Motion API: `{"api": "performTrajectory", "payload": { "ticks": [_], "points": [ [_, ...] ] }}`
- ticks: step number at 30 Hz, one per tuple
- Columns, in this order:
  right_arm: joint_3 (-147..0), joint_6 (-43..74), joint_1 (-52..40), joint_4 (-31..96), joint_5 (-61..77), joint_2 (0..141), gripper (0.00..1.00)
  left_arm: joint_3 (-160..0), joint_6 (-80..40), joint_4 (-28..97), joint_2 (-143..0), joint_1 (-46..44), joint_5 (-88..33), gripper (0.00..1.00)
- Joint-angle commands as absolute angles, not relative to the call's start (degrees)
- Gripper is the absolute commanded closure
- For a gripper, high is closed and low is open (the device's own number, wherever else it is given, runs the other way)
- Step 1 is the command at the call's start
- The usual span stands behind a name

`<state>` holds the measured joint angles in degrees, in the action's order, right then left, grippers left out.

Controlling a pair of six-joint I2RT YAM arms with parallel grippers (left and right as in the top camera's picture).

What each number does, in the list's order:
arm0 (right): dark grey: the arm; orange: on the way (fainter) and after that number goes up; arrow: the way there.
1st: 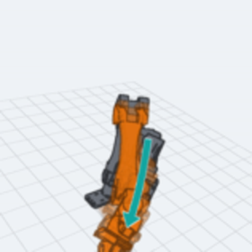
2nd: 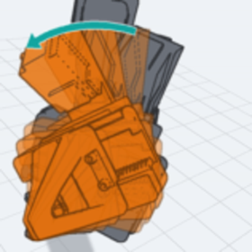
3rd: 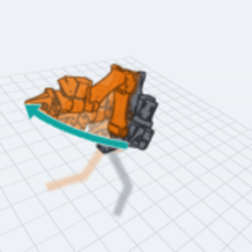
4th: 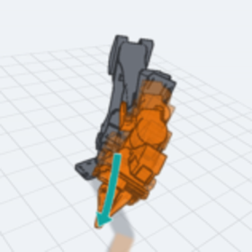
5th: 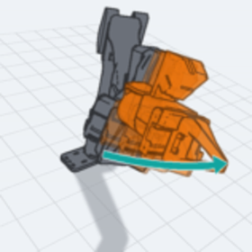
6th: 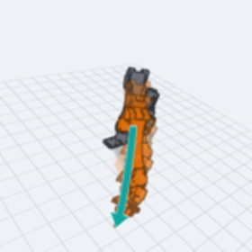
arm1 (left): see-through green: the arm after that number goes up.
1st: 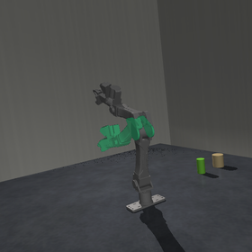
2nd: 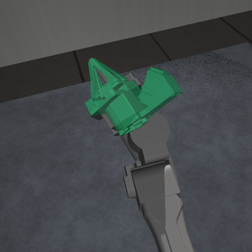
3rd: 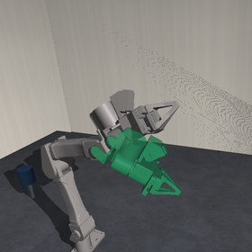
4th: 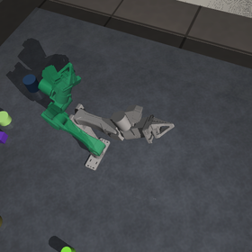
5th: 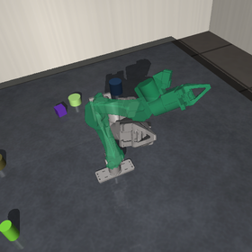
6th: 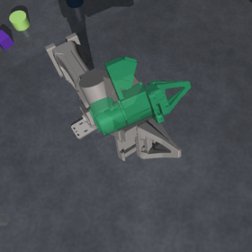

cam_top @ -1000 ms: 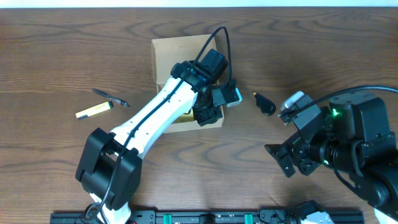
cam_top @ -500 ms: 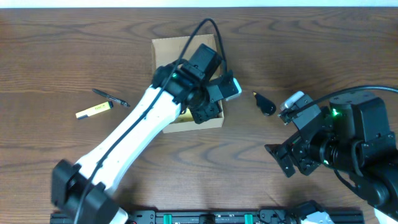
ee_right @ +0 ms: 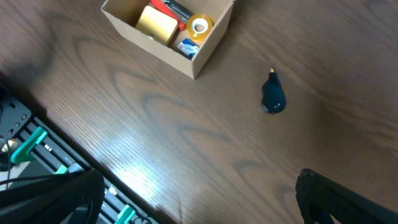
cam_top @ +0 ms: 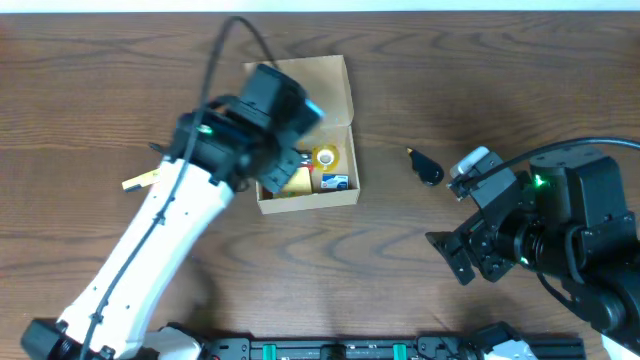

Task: Pack container
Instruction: 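Lift the left gripper out of the box and withdraw left, then move the right gripper to the black mouse and grasp it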

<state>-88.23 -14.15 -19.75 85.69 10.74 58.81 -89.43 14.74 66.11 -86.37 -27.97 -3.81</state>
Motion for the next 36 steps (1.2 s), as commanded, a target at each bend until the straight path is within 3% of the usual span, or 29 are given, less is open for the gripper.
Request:
{"api": "performTrajectory", "payload": {
  "ticks": [1, 5, 11, 22, 28, 36],
  "points": [
    [-88.16, -14.87, -20.18, 85.76, 11.4, 58.61, 0.01, -90.17, 12.19, 67.24, -85.58, -22.35, -5.58, 0.64],
    [-88.16, -14.87, -20.18, 85.76, 11.38, 58.61, 0.01, -90.17, 12.21, 67.42, -85.58, -13.23, -9.69, 0.64],
    [-88.16, -14.87, -20.18, 85.76, 11.38, 58.61, 0.01, -90.17, 12.16, 67.09, -85.58, -6.5, -10.68, 0.62],
    [-88.16, -14.83, -20.18, 82.28, 14.72, 58.61, 0.01, -90.17, 10.0, 67.31, -85.58, -5.63, -10.63, 0.58],
    [-88.16, -14.83, -20.18, 76.2, 21.37, 59.02, 0.01, -90.15, 10.04, 67.26, -85.6, -5.63, -13.02, 0.45],
    [-88.16, -12.45, -20.14, 73.1, 2.83, 70.54, 0.01, -90.17, 10.02, 67.48, -85.6, -5.63, -13.17, 0.35]
  ]
}}
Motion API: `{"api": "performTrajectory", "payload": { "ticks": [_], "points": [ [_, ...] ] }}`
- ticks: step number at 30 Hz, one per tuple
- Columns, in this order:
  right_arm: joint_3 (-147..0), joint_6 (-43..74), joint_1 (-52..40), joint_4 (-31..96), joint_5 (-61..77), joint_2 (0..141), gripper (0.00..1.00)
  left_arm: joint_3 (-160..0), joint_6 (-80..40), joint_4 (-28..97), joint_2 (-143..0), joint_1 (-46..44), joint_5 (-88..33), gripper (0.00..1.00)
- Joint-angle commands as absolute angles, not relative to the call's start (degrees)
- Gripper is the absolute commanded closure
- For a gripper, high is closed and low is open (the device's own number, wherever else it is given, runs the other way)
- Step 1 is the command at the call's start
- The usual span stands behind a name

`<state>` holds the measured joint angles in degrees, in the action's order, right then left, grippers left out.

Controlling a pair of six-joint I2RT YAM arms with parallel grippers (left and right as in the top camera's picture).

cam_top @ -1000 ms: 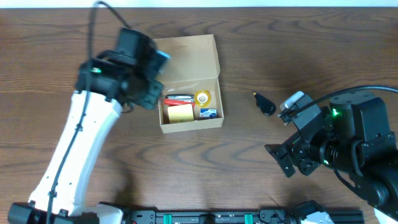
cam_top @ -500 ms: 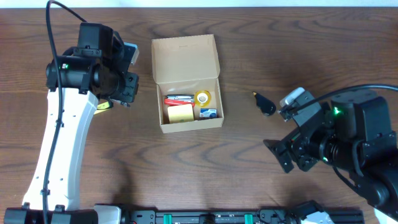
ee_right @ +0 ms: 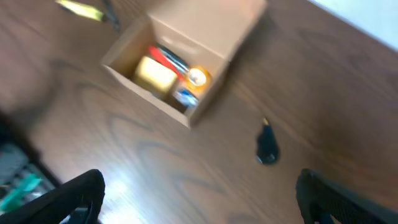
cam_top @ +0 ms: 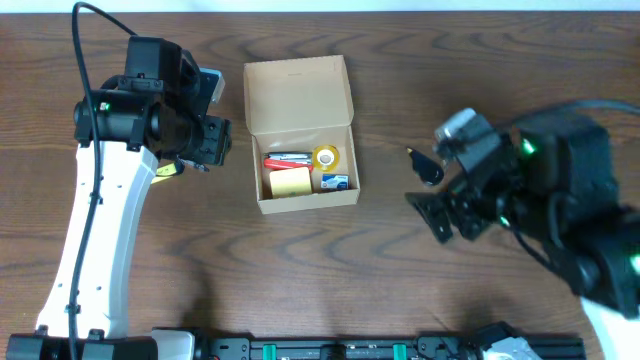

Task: Pack container
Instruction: 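Move the right gripper to the black mouse and grasp it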

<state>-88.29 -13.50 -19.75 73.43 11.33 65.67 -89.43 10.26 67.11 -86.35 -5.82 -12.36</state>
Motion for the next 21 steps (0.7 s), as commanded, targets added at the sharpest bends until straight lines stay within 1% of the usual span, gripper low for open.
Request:
{"api": "performTrajectory", "payload": {
  "ticks": [1, 3, 5, 7, 11, 15, 21],
  "points": [
    [-88.16, -12.47, -20.03, 72.71, 1.23, 72.38, 0.01, -90.15, 10.02, 67.51, -85.6, -5.63, -13.19, 0.34],
    [-88.16, -12.47, -19.49, 71.64, -1.5, 76.29, 0.01, -90.17, 10.02, 67.55, -85.6, -5.63, -13.17, 0.3],
    [-88.16, -12.47, -18.52, 70.19, -3.33, 80.42, 0.01, -90.17, 10.02, 67.55, -85.6, -5.63, -13.17, 0.28],
    [-88.16, -12.73, -16.93, 68.75, -5.65, 85.56, 0.01, -90.17, 10.02, 67.55, -85.6, -5.63, -13.17, 0.22],
    [-88.16, -17.17, -12.56, 65.89, -6.0, 94.78, 0.03, -90.17, 10.04, 67.55, -85.6, -5.63, -13.17, 0.15],
    [-88.16, -21.45, -8.67, 61.54, -5.48, 101.56, 0.03, -90.17, 10.02, 67.53, -85.6, -5.63, -13.19, 0.13],
    [-88.16, -28.88, -4.6, 55.75, 2.04, 108.51, 0.01, -90.17, 10.04, 67.51, -85.6, -5.63, -13.17, 0.11]
  ]
}}
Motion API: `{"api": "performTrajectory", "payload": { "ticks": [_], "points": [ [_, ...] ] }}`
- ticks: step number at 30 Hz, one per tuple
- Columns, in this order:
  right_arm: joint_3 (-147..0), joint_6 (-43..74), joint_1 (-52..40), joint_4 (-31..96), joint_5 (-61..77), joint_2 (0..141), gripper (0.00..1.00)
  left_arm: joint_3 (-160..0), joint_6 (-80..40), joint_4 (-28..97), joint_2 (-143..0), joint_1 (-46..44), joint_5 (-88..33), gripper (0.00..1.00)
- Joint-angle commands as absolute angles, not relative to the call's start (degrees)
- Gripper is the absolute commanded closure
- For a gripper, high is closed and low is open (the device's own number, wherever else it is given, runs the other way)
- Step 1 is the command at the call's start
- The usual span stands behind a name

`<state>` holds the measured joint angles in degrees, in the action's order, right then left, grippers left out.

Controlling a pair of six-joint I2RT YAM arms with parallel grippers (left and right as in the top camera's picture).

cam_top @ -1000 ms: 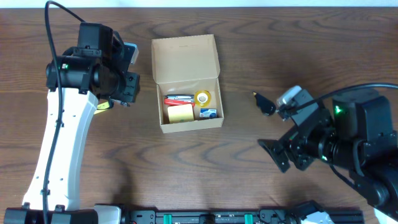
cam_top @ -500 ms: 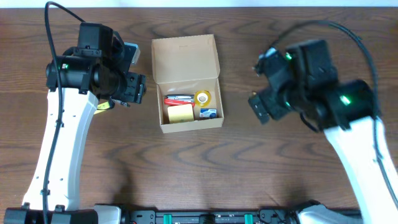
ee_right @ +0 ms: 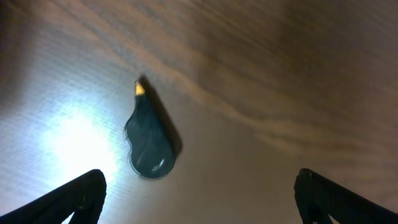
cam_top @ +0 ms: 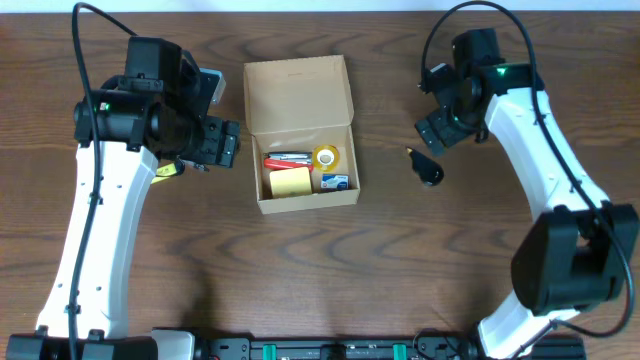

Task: Pack container
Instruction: 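Move the right gripper to the black mouse and grasp it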

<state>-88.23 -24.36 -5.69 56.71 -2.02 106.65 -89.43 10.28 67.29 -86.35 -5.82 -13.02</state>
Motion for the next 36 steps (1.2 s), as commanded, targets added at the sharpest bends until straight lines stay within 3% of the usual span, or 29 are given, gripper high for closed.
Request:
{"api": "performTrajectory", "payload": {
  "ticks": [1, 17, 23, 36],
  "points": [
    [-88.16, -29.52, -4.45, 55.16, 2.5, 109.38, 0.01, -90.17, 10.04, 67.51, -85.6, -5.63, -13.17, 0.11],
    [-87.33, -35.9, -4.58, 60.66, 9.47, 115.55, 0.03, -90.17, 10.26, 67.48, -85.6, -5.63, -13.17, 0.06],
    [-83.72, -35.16, -4.58, 57.56, 8.51, 115.55, 0.07, -90.17, 10.28, 67.2, -85.6, -5.63, -13.15, 0.05],
    [-79.37, -33.85, -5.52, 53.06, 7.64, 115.55, 0.07, -90.17, 10.72, 67.02, -85.6, -5.63, -13.15, 0.05]
  ]
}}
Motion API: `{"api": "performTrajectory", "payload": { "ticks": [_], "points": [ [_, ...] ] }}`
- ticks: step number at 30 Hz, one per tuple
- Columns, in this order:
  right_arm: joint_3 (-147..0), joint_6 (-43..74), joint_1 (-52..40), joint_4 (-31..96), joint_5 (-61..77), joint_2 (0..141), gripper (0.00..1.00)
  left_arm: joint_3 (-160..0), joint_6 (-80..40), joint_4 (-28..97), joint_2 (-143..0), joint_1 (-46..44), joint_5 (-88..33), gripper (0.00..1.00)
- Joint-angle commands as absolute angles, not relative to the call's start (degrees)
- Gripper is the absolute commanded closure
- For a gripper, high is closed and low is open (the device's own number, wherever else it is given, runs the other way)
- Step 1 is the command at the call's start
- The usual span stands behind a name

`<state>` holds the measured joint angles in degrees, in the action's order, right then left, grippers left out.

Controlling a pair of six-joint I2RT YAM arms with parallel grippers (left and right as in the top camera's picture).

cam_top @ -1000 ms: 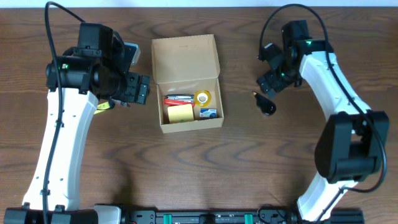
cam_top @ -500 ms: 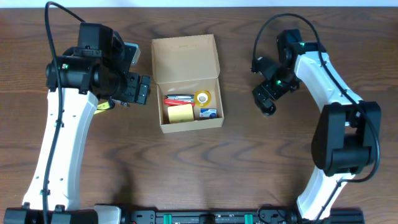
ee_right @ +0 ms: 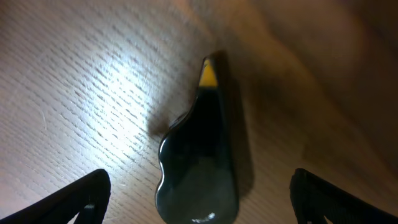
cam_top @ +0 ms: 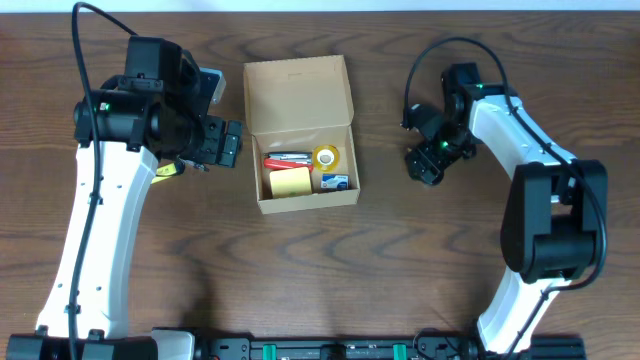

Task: Pack container
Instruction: 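Move the right gripper to the black mouse and grasp it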

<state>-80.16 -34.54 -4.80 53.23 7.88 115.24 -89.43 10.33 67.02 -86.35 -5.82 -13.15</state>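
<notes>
An open cardboard box (cam_top: 300, 75) stands at the back middle of the table with its lid flipped back. It holds a red pen, a yellow pad (cam_top: 289, 181), a tape roll (cam_top: 324, 157) and a small blue item. A black teardrop-shaped object with a yellow tip (ee_right: 199, 162) lies on the wood right of the box. My right gripper (ee_right: 199, 186) is open low over it, one finger on each side; in the overhead view the right gripper (cam_top: 425, 163) hides the object. My left gripper (cam_top: 226, 144) hovers just left of the box, open and empty.
A small yellow object (cam_top: 165, 171) lies on the table under the left arm, left of the box. The dark wooden table (cam_top: 330, 270) stretches out around the box, and a rail runs along its front edge.
My right gripper was up behind the black object; now it is down over it, and the object fills the wrist view between the open fingers. The left arm has barely moved.
First my left gripper was over the box's contents and the right arm hung low at the front right. Then the left arm stood left of the box and the right arm was nearer the black object. Later the right gripper was behind the object, and now it straddles it.
</notes>
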Motion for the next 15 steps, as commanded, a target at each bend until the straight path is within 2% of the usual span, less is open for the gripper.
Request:
{"api": "performTrajectory", "payload": {
  "ticks": [1, 15],
  "points": [
    [-79.33, -33.45, -5.65, 52.93, 7.49, 115.55, 0.07, -90.17, 10.72, 67.0, -85.6, -5.63, -13.15, 0.05],
    [-75.99, -28.08, -7.33, 46.63, 1.5, 115.57, 0.11, -90.17, 11.4, 66.78, -85.6, -5.63, -13.17, 0.05]
  ]
}}
